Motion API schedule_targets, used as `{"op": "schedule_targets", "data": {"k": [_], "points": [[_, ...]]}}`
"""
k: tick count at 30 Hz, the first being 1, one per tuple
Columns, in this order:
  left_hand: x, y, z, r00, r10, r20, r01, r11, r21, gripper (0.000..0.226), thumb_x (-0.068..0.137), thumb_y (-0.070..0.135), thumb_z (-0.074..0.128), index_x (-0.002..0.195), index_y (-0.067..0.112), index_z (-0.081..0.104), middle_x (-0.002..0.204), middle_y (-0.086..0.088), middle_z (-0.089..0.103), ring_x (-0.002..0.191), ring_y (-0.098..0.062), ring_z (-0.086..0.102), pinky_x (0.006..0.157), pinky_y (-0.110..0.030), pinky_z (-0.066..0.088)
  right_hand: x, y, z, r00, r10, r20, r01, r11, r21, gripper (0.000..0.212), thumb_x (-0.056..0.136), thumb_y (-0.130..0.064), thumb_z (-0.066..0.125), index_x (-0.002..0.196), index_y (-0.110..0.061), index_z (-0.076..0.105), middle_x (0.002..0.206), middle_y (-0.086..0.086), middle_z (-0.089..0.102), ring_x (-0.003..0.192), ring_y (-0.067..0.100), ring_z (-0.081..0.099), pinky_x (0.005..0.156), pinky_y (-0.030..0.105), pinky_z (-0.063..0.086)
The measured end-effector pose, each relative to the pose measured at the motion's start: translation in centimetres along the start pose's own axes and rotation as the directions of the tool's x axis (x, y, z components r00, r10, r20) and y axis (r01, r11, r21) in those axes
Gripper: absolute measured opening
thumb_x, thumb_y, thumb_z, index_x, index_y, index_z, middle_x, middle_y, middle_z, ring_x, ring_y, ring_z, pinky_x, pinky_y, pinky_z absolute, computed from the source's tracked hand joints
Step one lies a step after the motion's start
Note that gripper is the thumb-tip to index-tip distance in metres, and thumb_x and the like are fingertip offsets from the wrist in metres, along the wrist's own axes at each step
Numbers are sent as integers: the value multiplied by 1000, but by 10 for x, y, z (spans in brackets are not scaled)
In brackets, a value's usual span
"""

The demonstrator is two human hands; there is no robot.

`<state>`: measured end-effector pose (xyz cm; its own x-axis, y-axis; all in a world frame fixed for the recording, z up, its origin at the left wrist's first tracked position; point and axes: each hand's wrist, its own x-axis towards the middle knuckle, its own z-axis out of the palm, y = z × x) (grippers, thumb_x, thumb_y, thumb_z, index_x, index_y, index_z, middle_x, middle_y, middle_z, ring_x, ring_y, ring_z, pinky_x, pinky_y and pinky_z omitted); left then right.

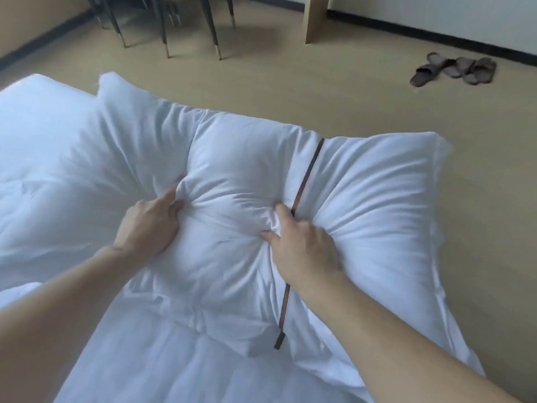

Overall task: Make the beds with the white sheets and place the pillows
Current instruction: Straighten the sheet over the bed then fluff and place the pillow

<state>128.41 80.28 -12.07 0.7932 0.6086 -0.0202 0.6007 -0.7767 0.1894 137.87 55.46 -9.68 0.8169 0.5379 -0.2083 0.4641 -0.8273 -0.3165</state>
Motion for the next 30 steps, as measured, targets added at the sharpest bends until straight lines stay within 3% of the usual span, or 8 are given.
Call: {"op": "schedule_targets", "data": {"k": [2, 4, 8, 13, 17, 20, 25, 30], "points": [[-8, 1, -9, 997, 43, -67, -46, 998, -43, 39, 101, 22, 46, 137, 30, 56, 104, -33, 67, 94, -53, 61, 79, -49, 49, -3, -2, -2, 999, 7, -42, -5, 998, 61, 20, 101, -36, 43, 117, -25, 49, 101, 14, 66, 97, 40, 63, 67, 41, 37], [-24, 8, -29, 992, 59, -114, -68, 995, -69, 34, 97, 21, 43, 120, 15, 67, 90, -32, 68, 83, -52, 63, 70, -48, 49, -8, 1, -14, 999, 35, -36, -30, 992, 120, 11, 99, -26, 44, 101, -22, 53, 96, 16, 67, 94, 41, 62, 65, 39, 37], [-93, 19, -86, 988, 18, -156, -51, 976, -210, 20, 89, 21, 40, 81, 11, 56, 69, -23, 65, 70, -47, 61, 58, -43, 41, -44, 7, -55, 997, 56, -56, -42, 971, 237, 25, 96, -30, 54, 76, -19, 45, 86, 21, 67, 88, 43, 60, 61, 39, 33], [-231, 0, -161, 947, -194, -256, 72, 905, -418, 15, 85, 11, 50, 70, 10, 48, 53, -6, 49, 56, -34, 49, 52, -38, 34, -129, -39, -94, 995, -34, -97, 53, 977, 205, 23, 91, -27, 53, 70, -25, 44, 75, 15, 66, 79, 43, 60, 56, 38, 34], [-353, -77, -213, 760, -601, -245, 363, 706, -608, 28, 88, 9, 64, 65, 9, 48, 51, -4, 38, 54, -21, 40, 54, -30, 35, -192, -143, -80, 952, -302, -60, 308, 930, 202, 19, 92, -27, 52, 75, -23, 47, 73, 2, 65, 80, 37, 61, 57, 37, 31], [-464, -150, -253, 599, -758, -258, 482, 599, -640, 31, 87, 10, 65, 63, 9, 46, 49, 1, 34, 50, -14, 36, 51, -29, 33, -259, -246, -48, 872, -489, 27, 469, 850, 242, 22, 90, -20, 59, 72, -21, 45, 61, -7, 53, 74, 31, 60, 57, 38, 31], [-679, -255, -316, 350, -858, -376, 558, 513, -652, 38, 88, 17, 67, 62, 10, 40, 49, 6, 30, 47, -8, 34, 49, -25, 29, -421, -423, 10, 668, -732, 132, 668, 668, 327, 29, 90, -24, 64, 69, -19, 44, 58, -5, 54, 68, 25, 56, 61, 40, 41], [-885, -328, -366, 125, -862, -491, 597, 461, -656, 32, 84, 26, 64, 64, 10, 45, 53, -5, 33, 46, -4, 30, 47, -24, 28, -610, -569, 44, 442, -880, 174, 780, 473, 410, 25, 89, -22, 66, 73, -12, 49, 62, -4, 55, 61, 18, 53, 60, 32, 43]]}}
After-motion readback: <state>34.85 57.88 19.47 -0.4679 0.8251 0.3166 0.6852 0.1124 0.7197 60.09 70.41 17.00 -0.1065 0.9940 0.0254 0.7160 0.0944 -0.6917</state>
